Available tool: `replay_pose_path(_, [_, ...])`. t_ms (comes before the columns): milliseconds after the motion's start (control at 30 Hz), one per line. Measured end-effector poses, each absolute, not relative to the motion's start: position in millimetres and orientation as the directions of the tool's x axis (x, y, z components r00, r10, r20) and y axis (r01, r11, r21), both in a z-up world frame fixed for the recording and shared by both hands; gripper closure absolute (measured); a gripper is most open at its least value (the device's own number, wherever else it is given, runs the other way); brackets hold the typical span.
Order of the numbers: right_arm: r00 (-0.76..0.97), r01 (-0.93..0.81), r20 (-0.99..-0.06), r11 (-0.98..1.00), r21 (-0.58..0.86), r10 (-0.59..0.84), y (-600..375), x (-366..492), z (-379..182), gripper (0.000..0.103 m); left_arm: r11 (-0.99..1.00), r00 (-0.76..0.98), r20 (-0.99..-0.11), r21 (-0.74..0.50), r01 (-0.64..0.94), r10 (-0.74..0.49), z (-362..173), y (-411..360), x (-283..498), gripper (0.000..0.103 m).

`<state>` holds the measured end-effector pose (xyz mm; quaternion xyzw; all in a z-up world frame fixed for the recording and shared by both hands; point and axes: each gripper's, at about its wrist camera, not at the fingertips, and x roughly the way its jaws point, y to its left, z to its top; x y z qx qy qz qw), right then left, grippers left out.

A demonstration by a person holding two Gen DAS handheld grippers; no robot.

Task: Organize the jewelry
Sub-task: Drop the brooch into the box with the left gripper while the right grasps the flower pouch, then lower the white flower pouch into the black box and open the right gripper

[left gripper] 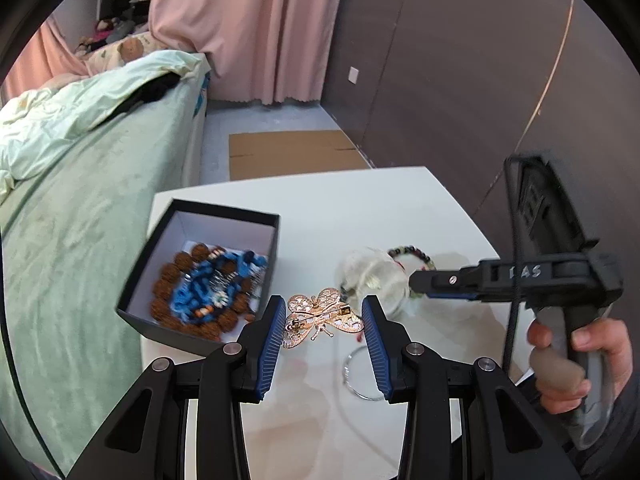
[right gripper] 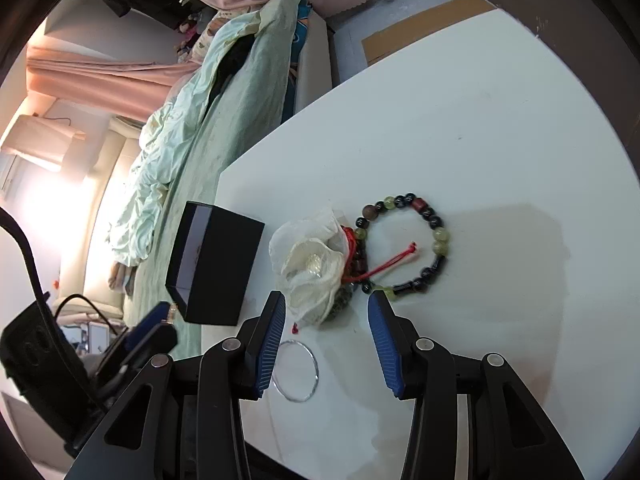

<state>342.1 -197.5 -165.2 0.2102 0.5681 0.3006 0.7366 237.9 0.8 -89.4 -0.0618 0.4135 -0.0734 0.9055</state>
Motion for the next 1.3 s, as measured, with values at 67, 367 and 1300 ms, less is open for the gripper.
replay_pose_path(67, [0.169,-0.198,-0.711,0.730,0.654,0.683,-193,344,-168,0.058,0.982,0.655,-0.735,-0.171,0.075,-0.178,-85,5,240,0.062])
replay_pose_path(367, [0.175,-0.229,-0.717,0.736,0.637,0.675,-175,342,-151,0.100,0.985,0.685,-0.713,-0.166,0.039,-0.147,-72,29,251,0.062])
replay_pose_path(1300, [0.276,-0.399,-0.472,0.546,0.736,0.837,-120,307,-50,0.100,0.970,0.686,-0.720,-0.226,-0.092,-0.103,-66,102,257,0.017])
